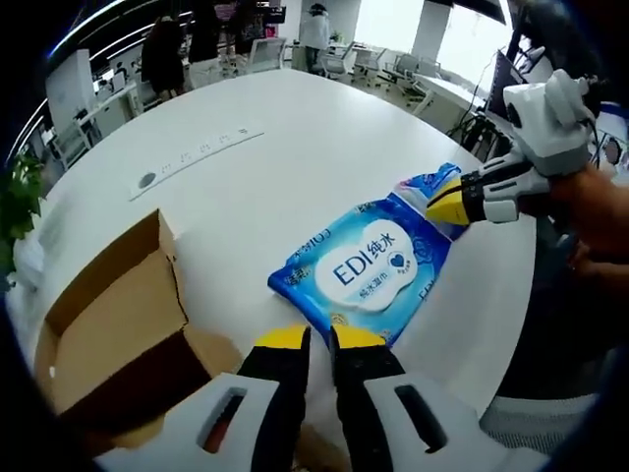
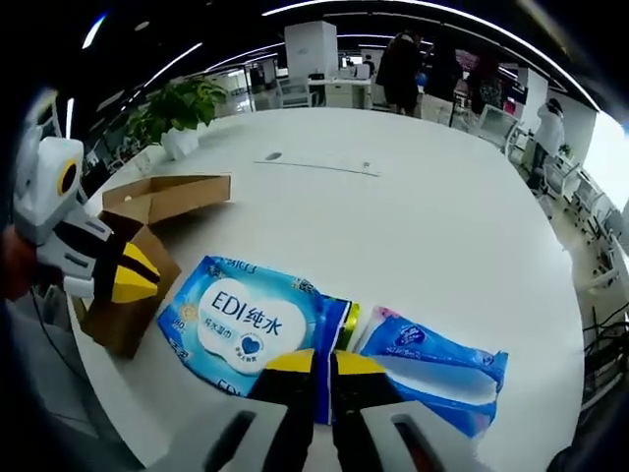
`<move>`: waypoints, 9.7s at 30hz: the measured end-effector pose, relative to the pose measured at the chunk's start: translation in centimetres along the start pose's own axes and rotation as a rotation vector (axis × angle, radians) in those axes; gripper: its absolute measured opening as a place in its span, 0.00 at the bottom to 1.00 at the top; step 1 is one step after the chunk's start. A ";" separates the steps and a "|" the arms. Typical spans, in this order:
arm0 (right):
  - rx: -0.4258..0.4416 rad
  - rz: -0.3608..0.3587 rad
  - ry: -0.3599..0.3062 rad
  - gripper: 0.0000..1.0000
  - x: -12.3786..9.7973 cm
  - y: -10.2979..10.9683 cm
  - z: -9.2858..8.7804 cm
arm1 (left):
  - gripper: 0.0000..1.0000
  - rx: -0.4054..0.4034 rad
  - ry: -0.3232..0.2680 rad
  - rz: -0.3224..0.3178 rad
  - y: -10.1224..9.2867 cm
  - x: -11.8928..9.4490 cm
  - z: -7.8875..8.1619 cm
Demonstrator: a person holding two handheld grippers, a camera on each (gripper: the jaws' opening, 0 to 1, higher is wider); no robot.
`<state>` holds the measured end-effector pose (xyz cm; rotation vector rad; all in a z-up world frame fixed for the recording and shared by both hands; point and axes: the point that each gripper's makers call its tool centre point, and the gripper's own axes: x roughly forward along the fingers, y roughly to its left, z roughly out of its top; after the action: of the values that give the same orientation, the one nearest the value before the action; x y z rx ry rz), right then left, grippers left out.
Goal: Operate the shoe box by opening the lid, removing the specified soft item, and placing it in the target area until the item is outside and the box remains undamaged.
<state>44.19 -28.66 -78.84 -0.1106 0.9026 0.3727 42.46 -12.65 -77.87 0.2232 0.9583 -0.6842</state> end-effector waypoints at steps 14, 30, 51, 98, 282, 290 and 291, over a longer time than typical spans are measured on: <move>0.064 -0.013 -0.084 0.04 -2.7 1.1 0.9 | 0.15 0.070 -0.121 -0.057 -0.4 -4.3 0.4; 0.090 0.058 -0.132 0.13 -3.6 6.0 1.6 | 0.22 0.069 -0.238 -0.088 3.1 -10.1 -1.8; -0.037 0.209 -0.117 0.19 -2.7 15.0 4.8 | 0.31 -0.082 -0.329 0.034 11.1 -16.9 -7.4; -0.664 0.643 0.269 0.40 3.3 30.6 1.5 | 0.44 -0.250 -0.379 0.181 17.0 -23.1 -16.2; -0.852 0.183 0.344 0.17 -0.2 -5.0 6.9 | 0.43 -0.329 -0.328 0.311 14.5 -24.9 -16.5; -0.835 0.162 0.346 0.17 2.5 -7.1 7.2 | 0.43 -0.355 -0.325 0.341 14.6 -25.7 -17.3; -0.837 0.162 0.350 0.17 2.8 -7.3 7.2 | 0.43 -0.361 -0.326 0.343 14.6 -25.8 -17.4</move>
<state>53.73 -32.90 -77.05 -0.8975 1.0523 0.8869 29.87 17.91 -68.57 -0.0449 0.6909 -0.2148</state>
